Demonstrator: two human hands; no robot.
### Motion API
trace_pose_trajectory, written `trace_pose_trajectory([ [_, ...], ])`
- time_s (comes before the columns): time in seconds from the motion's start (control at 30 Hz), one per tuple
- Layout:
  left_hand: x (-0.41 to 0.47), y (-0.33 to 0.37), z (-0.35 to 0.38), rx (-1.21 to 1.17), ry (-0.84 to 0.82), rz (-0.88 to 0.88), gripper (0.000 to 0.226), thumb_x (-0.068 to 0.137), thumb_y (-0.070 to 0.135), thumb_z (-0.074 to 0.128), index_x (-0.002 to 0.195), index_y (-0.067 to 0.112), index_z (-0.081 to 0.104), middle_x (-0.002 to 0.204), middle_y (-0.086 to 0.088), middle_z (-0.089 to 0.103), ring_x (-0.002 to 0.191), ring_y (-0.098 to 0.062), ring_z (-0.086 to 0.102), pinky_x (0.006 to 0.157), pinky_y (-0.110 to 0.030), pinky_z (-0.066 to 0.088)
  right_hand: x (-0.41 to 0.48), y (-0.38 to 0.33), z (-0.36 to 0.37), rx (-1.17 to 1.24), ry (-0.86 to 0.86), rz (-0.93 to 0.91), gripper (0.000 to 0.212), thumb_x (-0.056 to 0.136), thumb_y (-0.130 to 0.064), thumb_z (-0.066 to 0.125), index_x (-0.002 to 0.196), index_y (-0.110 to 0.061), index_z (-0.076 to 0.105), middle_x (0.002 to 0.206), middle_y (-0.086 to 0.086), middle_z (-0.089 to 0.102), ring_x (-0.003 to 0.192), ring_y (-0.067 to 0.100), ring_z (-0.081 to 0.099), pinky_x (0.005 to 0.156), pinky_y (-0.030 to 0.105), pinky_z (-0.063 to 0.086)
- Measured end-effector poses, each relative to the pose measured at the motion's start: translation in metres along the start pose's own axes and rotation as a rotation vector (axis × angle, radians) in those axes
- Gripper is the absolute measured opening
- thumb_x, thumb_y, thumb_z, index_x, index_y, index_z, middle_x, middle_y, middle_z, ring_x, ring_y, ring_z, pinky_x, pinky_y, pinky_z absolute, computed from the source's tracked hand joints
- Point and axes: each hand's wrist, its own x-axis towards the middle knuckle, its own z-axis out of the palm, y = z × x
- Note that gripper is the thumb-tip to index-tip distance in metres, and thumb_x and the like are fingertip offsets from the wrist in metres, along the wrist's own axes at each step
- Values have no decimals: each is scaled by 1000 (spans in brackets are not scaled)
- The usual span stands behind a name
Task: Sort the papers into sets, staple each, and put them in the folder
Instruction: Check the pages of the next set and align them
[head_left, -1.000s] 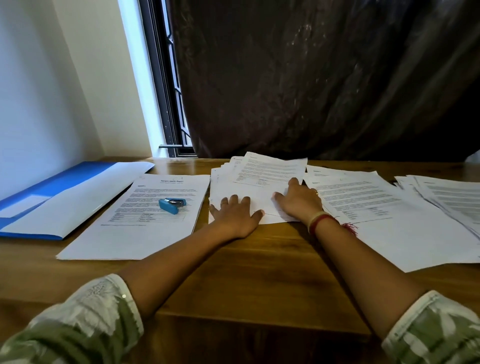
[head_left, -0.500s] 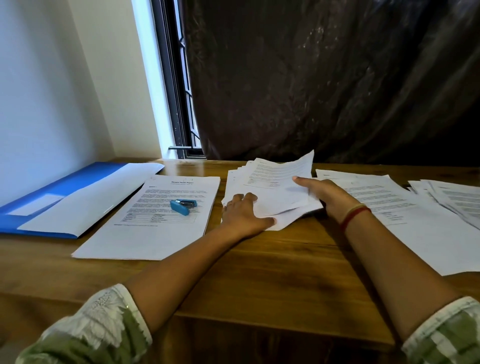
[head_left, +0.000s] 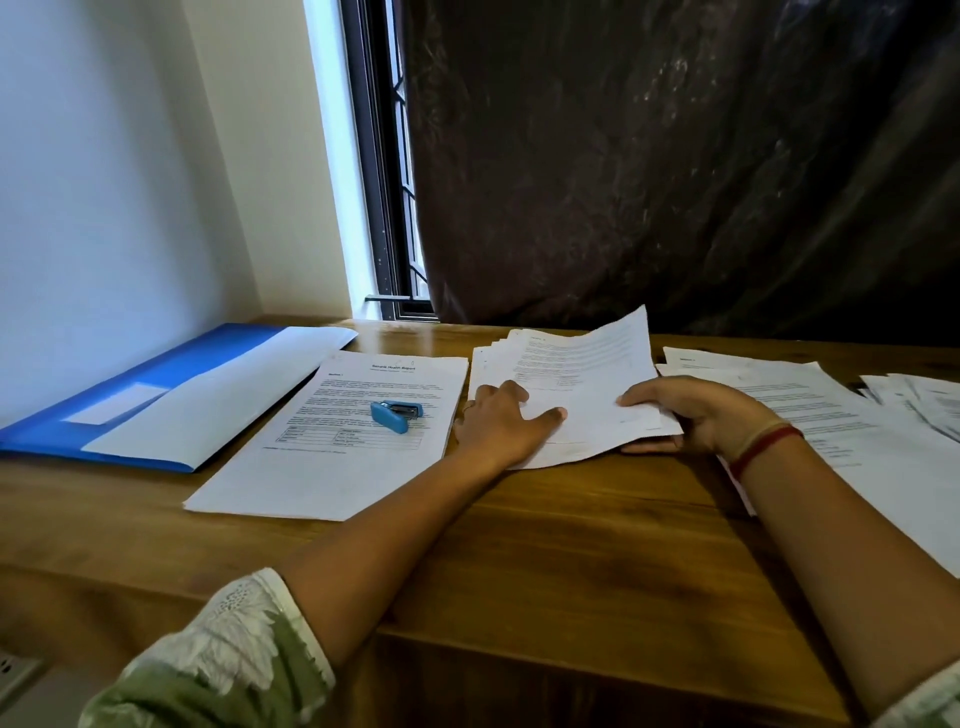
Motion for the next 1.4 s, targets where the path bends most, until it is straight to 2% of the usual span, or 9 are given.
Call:
trace_pose_trajectory([
  [0.33, 22, -12, -14, -534, 61, -130, 65, 90, 53, 55, 141, 20, 33, 142, -7, 40, 126, -28, 44, 105, -46, 41, 9, -3, -33, 134, 118, -178, 38, 89, 3, 58, 124, -13, 52, 102, 9, 60, 88, 22, 59, 48, 23, 57],
  [0.5, 28, -21, -37, -1235, -212, -188, 40, 93, 46, 54, 117, 14, 56, 109, -10, 67, 100, -23, 64, 90, -40, 53, -2, 2, -59, 123, -85, -326, 58, 74, -2, 70, 129, -10, 52, 120, 14, 64, 102, 29, 63, 63, 28, 59],
  [0.6, 35, -35, -44, -1391, -232, -162, 47, 92, 43, 56, 127, 11, 56, 117, -13, 67, 105, -26, 65, 92, -42, 52, -10, 4, -64, -49, -266, -326, 88, 45, -18, 94, 125, -15, 57, 115, 12, 69, 99, 30, 68, 69, 35, 59],
  [0.7, 36, -41, -38, -1314, -180, -117, 34, 94, 21, 59, 127, 12, 58, 125, -13, 64, 108, -28, 65, 90, -45, 53, -16, 3, -59, -211, -420, -259, 99, 32, -25, 98, 122, -20, 57, 116, 12, 69, 102, 32, 68, 72, 38, 58],
  [0.8, 32, -38, -37, -1253, -152, -97, 30, 92, 2, 58, 121, 11, 59, 122, -15, 65, 104, -30, 66, 81, -46, 56, -13, 3, -55, -217, -452, -195, 86, 49, -22, 94, 126, -20, 56, 120, 12, 67, 106, 33, 66, 76, 40, 58],
  [0.93, 27, -34, -38, -1182, -288, -63, 34, 89, 3, 62, 122, 13, 59, 119, -13, 67, 107, -32, 65, 84, -46, 57, -3, 7, -36, -8, -169, -265, 39, 84, -20, 70, 122, -16, 61, 113, 7, 71, 94, 24, 72, 77, 38, 60],
  [1.13, 29, -34, -29, -1029, -371, -21, 41, 89, -2, 59, 128, 10, 56, 122, -11, 66, 109, -31, 64, 93, -50, 52, 13, 10, -13, 63, -17, -348, 38, 92, -2, 59, 128, -9, 55, 123, 10, 66, 101, 28, 67, 86, 41, 55],
  [1.27, 26, -23, -25, -908, -165, -114, 38, 90, -1, 58, 125, 13, 52, 127, -5, 62, 100, -23, 64, 85, -40, 55, 18, 15, -7, 89, 102, -370, 31, 91, 6, 56, 117, -10, 54, 104, 0, 65, 84, 16, 65, 61, 25, 53],
  [1.4, 31, -16, -17, -783, 31, -196, 51, 92, 4, 59, 135, 20, 37, 135, -1, 52, 94, -14, 52, 71, -27, 48, 27, 23, -7, 101, 97, -344, 49, 79, 7, 62, 122, -14, 55, 119, 5, 66, 101, 31, 66, 86, 47, 55],
])
